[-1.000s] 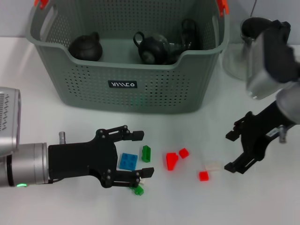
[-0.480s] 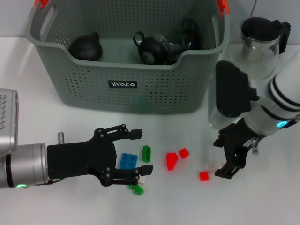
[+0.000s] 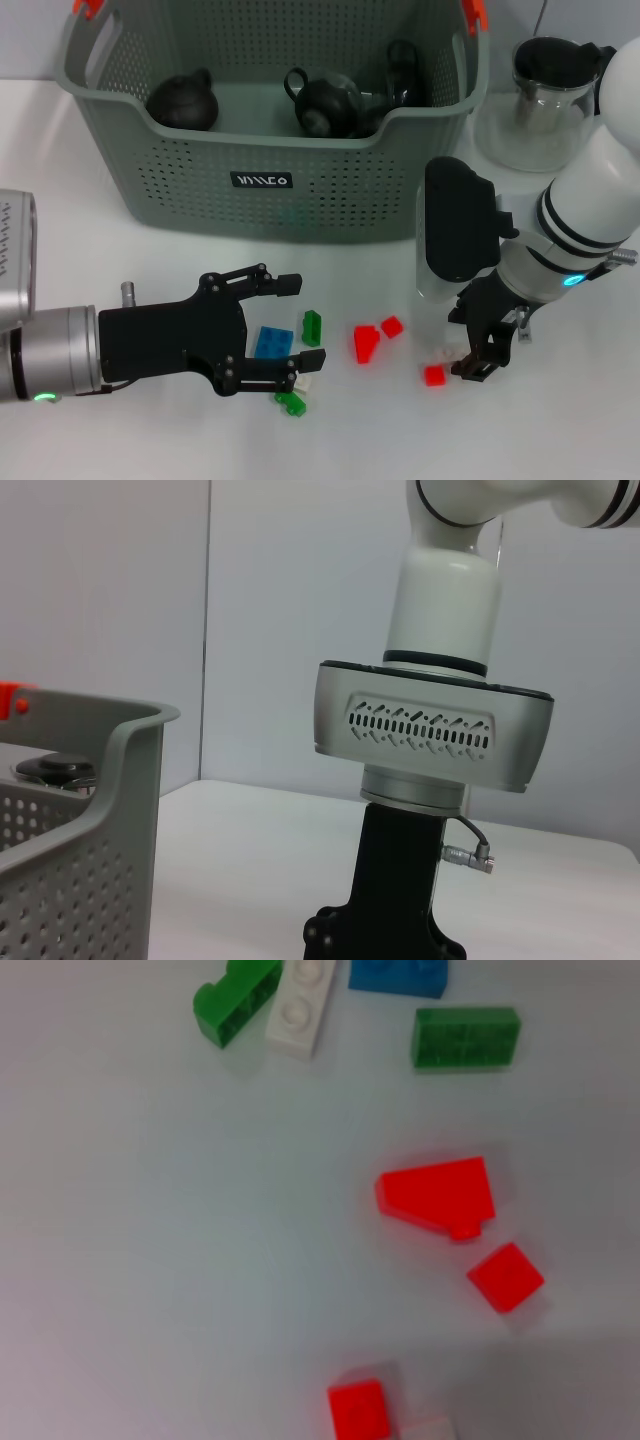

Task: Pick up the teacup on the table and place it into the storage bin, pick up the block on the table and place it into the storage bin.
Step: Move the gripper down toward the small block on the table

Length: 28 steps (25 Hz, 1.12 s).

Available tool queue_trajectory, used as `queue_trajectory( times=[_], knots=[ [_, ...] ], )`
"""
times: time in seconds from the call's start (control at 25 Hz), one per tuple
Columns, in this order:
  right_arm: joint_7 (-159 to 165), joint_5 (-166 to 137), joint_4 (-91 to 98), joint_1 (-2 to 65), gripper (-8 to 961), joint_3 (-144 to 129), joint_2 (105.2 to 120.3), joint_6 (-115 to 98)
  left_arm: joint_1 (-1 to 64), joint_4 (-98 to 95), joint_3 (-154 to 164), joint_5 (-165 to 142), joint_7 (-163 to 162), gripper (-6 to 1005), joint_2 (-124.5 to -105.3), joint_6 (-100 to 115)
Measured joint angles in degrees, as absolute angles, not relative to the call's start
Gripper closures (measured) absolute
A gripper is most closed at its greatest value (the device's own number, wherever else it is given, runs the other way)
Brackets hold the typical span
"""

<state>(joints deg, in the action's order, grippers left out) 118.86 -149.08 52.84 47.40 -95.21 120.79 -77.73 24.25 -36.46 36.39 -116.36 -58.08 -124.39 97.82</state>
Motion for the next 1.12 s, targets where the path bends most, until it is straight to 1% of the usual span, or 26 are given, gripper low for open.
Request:
queue_trajectory(
  times=[0.16,0.56,0.68,0.8,1.0,1.08,1.12],
  knots=[
    [119.2,-149.1,52.9,47.5,317,-96.3,120.82,-77.8,24.3,-36.4,36.4,-116.4,-58.0,137,-124.36,97.8],
    [120.5,-149.1,53.8,47.2,401,-97.2,120.81,-78.8,24.3,-36.4,36.4,-116.4,-58.0,137,-124.36,97.7],
    [121.4,-149.5,57.6,46.4,469,-95.7,120.42,-81.2,24.3,-36.4,36.4,-116.4,-58.0,137,-124.37,97.7],
    [121.5,-150.0,65.6,44.3,536,-92.1,120.21,-85.5,24.2,-36.4,36.4,-116.4,-58.0,137,-124.37,97.7],
    [121.2,-150.6,73.3,42.7,745,-88.5,120.19,-91.5,24.0,-36.4,36.3,-116.4,-57.7,138,-124.37,97.7],
    [121.2,-150.6,74.2,42.7,920,-87.6,120.26,-92.8,24.0,-36.4,36.3,-116.4,-57.7,138,-124.37,97.7],
    [121.2,-150.6,74.2,42.7,904,-87.6,120.26,-92.8,24.0,-36.4,36.3,-116.4,-57.7,138,-124.36,97.7]
  ],
)
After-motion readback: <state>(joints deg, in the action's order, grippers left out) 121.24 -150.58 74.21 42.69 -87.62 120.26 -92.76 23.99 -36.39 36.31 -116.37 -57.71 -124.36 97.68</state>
